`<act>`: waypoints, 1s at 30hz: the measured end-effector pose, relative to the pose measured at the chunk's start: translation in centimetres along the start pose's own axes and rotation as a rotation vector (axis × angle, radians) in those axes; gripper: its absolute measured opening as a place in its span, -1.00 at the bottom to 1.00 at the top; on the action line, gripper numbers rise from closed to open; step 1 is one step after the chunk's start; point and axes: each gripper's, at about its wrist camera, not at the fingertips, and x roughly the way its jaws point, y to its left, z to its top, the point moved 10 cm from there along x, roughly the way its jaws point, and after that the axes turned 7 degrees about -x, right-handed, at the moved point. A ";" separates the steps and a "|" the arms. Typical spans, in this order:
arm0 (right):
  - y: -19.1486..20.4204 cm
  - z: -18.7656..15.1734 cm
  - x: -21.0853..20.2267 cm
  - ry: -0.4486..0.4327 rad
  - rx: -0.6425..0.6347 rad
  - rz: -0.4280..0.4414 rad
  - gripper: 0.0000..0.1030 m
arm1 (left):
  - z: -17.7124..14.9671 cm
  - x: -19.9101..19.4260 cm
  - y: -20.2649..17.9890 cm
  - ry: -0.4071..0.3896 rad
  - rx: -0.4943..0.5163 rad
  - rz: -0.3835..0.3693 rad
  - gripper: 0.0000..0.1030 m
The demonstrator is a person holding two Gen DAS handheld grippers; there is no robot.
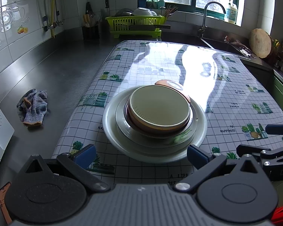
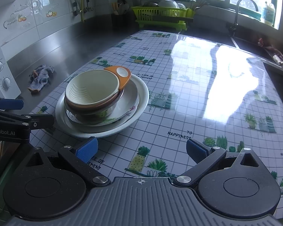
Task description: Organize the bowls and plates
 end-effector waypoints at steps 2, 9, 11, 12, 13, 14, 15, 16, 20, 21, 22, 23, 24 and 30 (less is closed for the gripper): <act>0.0 0.0 0.0 0.000 0.001 0.000 0.96 | 0.0 0.0 0.0 0.001 0.000 0.002 1.00; 0.0 0.0 0.1 0.001 0.001 0.001 0.96 | -0.3 0.1 0.3 0.006 -0.004 0.008 1.00; 0.0 0.1 0.1 0.002 0.000 0.000 0.96 | -0.3 0.1 0.4 0.006 -0.004 0.010 1.00; 0.0 0.1 0.2 0.004 0.001 0.000 0.96 | -0.3 0.1 0.5 0.006 -0.005 0.012 1.00; 0.0 0.0 0.2 0.003 0.002 0.000 0.96 | -0.3 0.1 0.5 0.006 -0.006 0.013 1.00; 0.0 0.0 0.2 0.004 0.004 0.000 0.96 | -0.4 0.1 0.5 0.006 -0.005 0.013 1.00; 0.0 0.0 0.2 0.004 0.004 0.002 0.96 | -0.4 0.2 0.6 0.008 -0.005 0.014 1.00; 0.0 0.0 0.2 0.004 0.003 0.003 0.96 | -0.4 0.2 0.6 0.008 -0.005 0.015 1.00; 0.2 0.0 0.3 0.006 -0.003 0.004 0.96 | -0.5 0.2 0.6 0.009 -0.004 0.017 1.00; 0.3 0.0 0.3 0.007 -0.004 0.003 0.96 | -0.5 0.2 0.6 0.009 -0.005 0.017 1.00; 0.3 0.0 0.3 0.006 -0.003 0.005 0.96 | -0.5 0.2 0.6 0.009 -0.005 0.017 1.00; 0.3 0.0 0.3 0.006 -0.003 0.006 0.96 | -0.5 0.2 0.6 0.010 -0.004 0.017 1.00; 0.3 0.0 0.3 0.006 -0.003 0.005 0.96 | -0.5 0.2 0.6 0.010 -0.004 0.017 1.00; 0.4 0.0 0.5 0.009 -0.002 0.007 0.96 | -0.6 0.3 0.6 0.011 0.002 0.017 1.00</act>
